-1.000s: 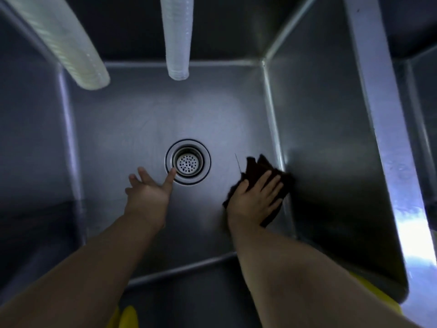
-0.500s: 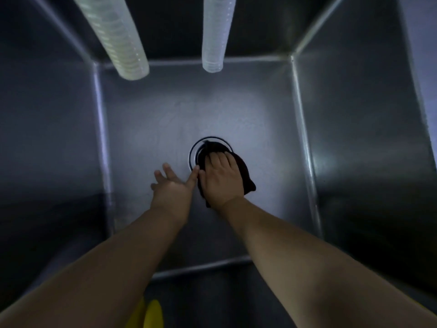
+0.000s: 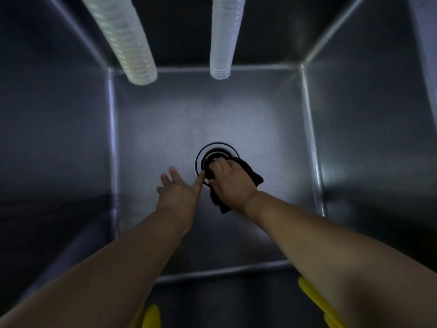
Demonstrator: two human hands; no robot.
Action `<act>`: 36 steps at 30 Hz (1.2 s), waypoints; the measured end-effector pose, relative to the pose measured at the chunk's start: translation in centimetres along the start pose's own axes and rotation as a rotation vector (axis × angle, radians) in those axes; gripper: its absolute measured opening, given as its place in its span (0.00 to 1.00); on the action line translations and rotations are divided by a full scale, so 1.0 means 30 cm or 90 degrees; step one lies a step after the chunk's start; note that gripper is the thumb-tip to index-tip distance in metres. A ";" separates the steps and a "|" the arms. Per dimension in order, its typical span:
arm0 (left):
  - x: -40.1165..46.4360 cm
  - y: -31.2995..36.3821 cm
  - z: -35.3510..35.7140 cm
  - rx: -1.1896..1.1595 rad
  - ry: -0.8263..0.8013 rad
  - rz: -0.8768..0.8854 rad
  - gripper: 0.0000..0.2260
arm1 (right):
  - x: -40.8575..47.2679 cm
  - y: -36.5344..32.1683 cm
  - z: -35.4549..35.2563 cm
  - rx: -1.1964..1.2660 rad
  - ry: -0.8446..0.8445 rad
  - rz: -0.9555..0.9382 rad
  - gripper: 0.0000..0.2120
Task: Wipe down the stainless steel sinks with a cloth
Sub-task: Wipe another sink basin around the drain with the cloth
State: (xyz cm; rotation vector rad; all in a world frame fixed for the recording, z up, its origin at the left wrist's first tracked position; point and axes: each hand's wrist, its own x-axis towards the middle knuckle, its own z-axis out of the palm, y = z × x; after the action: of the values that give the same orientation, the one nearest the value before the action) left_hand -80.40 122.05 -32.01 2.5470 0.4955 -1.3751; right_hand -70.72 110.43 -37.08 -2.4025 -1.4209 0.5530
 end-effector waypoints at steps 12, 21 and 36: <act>0.033 0.042 -0.037 -0.102 -0.010 -0.062 0.42 | 0.061 0.067 -0.076 -0.219 -0.220 -0.199 0.22; 0.024 0.043 -0.037 -0.054 0.005 -0.064 0.43 | 0.044 0.028 -0.076 -0.480 -0.255 -0.181 0.21; 0.024 0.033 -0.026 -0.017 -0.009 -0.044 0.56 | 0.036 -0.006 -0.034 -0.158 -0.148 0.017 0.20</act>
State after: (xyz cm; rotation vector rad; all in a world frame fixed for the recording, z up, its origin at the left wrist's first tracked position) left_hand -79.06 121.54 -32.17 2.5201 0.5996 -1.3979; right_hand -69.90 111.42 -36.30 -2.6221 -1.6418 0.7210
